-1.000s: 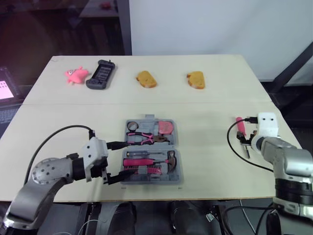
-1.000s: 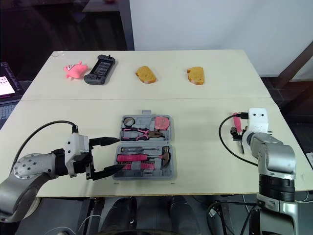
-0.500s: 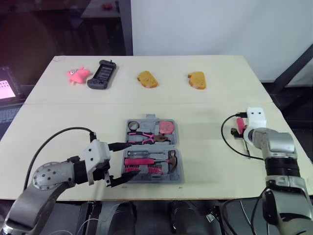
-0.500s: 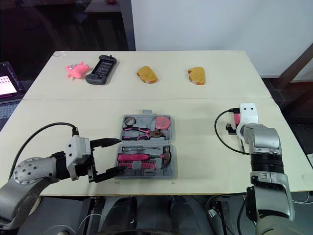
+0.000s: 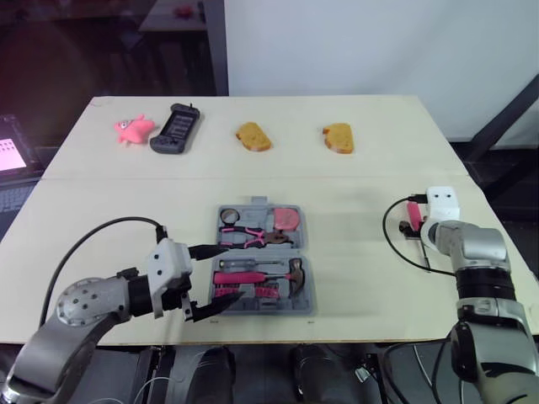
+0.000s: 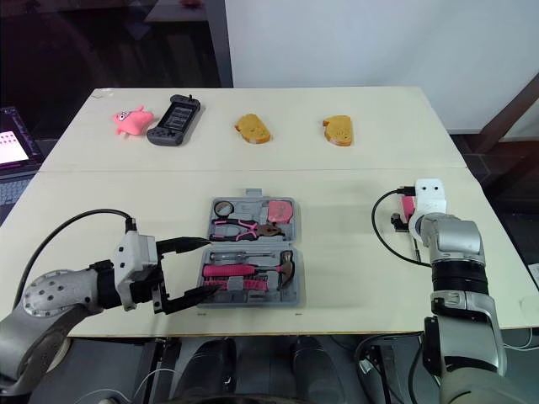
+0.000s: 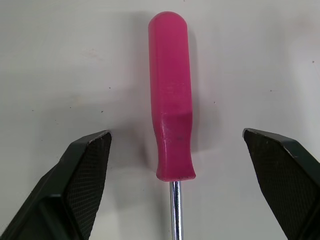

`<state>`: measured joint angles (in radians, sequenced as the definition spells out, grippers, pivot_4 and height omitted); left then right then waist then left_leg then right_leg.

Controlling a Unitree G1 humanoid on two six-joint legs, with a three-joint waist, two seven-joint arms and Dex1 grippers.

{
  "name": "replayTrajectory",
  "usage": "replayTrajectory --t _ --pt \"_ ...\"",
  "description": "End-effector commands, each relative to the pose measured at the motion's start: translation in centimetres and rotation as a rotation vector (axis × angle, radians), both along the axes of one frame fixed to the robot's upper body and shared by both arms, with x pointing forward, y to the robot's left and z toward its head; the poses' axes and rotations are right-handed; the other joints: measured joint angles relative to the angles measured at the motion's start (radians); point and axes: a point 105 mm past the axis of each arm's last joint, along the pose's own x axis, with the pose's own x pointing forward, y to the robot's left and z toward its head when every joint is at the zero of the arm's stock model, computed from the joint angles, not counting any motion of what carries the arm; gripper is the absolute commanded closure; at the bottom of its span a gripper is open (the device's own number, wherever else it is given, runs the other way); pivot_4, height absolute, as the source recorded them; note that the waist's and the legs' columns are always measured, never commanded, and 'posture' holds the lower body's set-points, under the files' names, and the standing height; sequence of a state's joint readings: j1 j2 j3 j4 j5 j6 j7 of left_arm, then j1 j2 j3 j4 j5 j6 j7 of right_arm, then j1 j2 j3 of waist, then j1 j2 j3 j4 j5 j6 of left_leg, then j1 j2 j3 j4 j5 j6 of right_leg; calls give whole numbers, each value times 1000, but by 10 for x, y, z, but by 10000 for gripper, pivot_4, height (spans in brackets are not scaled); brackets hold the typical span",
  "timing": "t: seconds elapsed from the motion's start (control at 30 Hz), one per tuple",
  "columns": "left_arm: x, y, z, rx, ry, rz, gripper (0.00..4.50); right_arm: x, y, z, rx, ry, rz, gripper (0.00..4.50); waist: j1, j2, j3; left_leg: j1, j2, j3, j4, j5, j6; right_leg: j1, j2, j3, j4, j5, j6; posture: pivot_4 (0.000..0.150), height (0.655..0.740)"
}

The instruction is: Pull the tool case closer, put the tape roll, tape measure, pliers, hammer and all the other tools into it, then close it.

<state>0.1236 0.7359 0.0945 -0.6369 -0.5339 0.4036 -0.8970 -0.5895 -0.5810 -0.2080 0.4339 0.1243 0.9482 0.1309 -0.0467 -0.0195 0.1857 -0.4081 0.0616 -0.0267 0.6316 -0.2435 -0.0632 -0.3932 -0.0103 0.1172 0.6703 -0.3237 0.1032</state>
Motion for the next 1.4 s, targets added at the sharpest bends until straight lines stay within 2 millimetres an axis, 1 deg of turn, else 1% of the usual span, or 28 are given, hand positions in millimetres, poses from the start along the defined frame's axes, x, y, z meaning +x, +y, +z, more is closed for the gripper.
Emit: replayTrajectory --t 0.03,0.1,0.17,0.2,0.33,0.4,0.43,0.5,0.57,0.6,0.63,0.67,0.7,0.73,0.77,0.8,0.83,0.9,0.97,1.03,1.1,1.23,1.4 --pt "-1 -1 10 -12 -37 -9 0 -3 -3 3 7 -11 -13 18470 0 0 0 0 0 0 0 0 0 0 0 0 0 0 0 1500 7400" --pt "0 0 10 -11 -38 -8 0 -4 -2 2 20 -8 -15 27737 0 0 0 0 0 0 0 0 0 0 0 0 0 0 0 1500 7400" --pt "0 0 11 -11 -41 -7 0 -7 0 0 28 -4 -16 38730 1 0 0 0 0 0 0 0 0 0 0 0 0 0 0 1500 7400" --pt "1 0 12 -11 -43 -6 0 -8 0 0 31 -4 -18 41220 1 0 0 0 0 0 0 0 0 0 0 0 0 0 0 1500 7400" --pt "2 1 12 -9 -45 -6 0 -11 2 0 54 -20 -23 41042 1 0 0 0 0 0 0 0 0 0 0 0 0 0 0 1500 7400" --pt "3 2 12 -9 -44 -5 0 -11 5 4 64 -46 -11 41042 1 0 0 0 0 0 0 0 0 0 0 0 0 0 0 1500 7400" --pt "3 3 12 -9 -44 -3 0 -11 8 8 60 -71 6 41042 1 0 0 0 0 0 0 0 0 0 0 0 0 0 0 1500 7400" --pt "6 8 14 -17 -45 19 0 -7 22 34 39 -188 106 41042 1 1 0 0 0 0 -1 0 0 0 0 0 0 0 0 1500 7400" --pt "8 15 17 -29 -45 43 0 -7 47 65 -7 -292 283 41042 -2 5 2 0 0 0 -1 0 0 -1 0 0 0 0 0 1500 7400" --pt "8 20 18 -36 -39 53 0 -10 71 82 -18 -338 416 41042 -5 6 3 0 0 0 -1 0 0 -1 0 0 0 0 0 1500 7400" --pt "7 24 19 -40 -35 59 0 -14 87 92 -23 -362 507 41042 -11 8 5 -1 0 0 -1 0 0 -1 0 0 0 0 0 1500 7400" --pt "6 29 19 -45 -26 69 0 -19 106 102 -18 -382 609 41042 -15 8 5 -1 0 0 -1 0 0 -2 0 0 0 0 0 1500 7400" --pt "6 37 19 -45 -18 84 0 -29 131 112 -6 -388 749 41042 -20 8 5 0 0 0 -1 0 0 -1 0 0 0 0 0 1500 7400" --pt "6 49 16 -29 -6 104 0 -45 161 118 8 -369 929 41042 -23 8 4 0 1 -1 -1 0 0 -1 1 -1 1 0 0 1500 7400" --pt "5 62 12 0 4 115 0 -63 188 119 30 -335 1097 41042 -24 8 5 0 1 -1 -2 0 0 -1 1 -1 1 0 0 1500 7400" --pt "4 72 9 28 11 119 0 -79 207 118 54 -294 1228 41042 -26 8 5 0 1 -1 -2 0 0 -1 1 -1 1 0 0 1500 7400" --pt "3 80 8 43 20 121 0 -93 224 117 64 -257 1342 41042 -25 8 4 0 2 -1 -3 0 0 -2 1 -1 1 0 0 1500 7400" --pt "4 89 10 45 32 121 0 -108 245 113 67 -197 1473 41042 -20 7 5 0 2 -4 -3 0 0 -1 1 -4 1 -1 -1 1500 7400" --pt "1 97 8 64 49 108 0 -110 258 108 32 -142 1529 41042 -12 6 5 -2 1 -4 0 0 0 -1 -1 -5 0 -1 -1 1500 7400" --pt "-5 105 1 122 71 78 0 -107 272 106 -10 -112 1566 41042 -13 5 6 -2 0 -1 1 0 0 0 -2 -4 -2 -2 -5 1500 7400" --pt "-6 110 0 146 86 70 0 -109 286 104 -41 -89 1627 41042 -16 4 6 -2 1 0 2 1 -1 -1 -3 -3 -3 -1 -6 1500 7400" --pt "-8 110 2 151 81 65 0 -108 292 93 -108 -23 1660 41042 -14 4 5 -2 1 -1 0 1 -2 -2 -2 -4 -3 -1 -7 1500 7400" --pt "-16 107 0 164 96 54 0 -111 302 78 -185 81 1716 41042 -26 4 5 -3 2 -1 -2 1 -2 -4 -1 -4 -1 1 -3 1500 7400"
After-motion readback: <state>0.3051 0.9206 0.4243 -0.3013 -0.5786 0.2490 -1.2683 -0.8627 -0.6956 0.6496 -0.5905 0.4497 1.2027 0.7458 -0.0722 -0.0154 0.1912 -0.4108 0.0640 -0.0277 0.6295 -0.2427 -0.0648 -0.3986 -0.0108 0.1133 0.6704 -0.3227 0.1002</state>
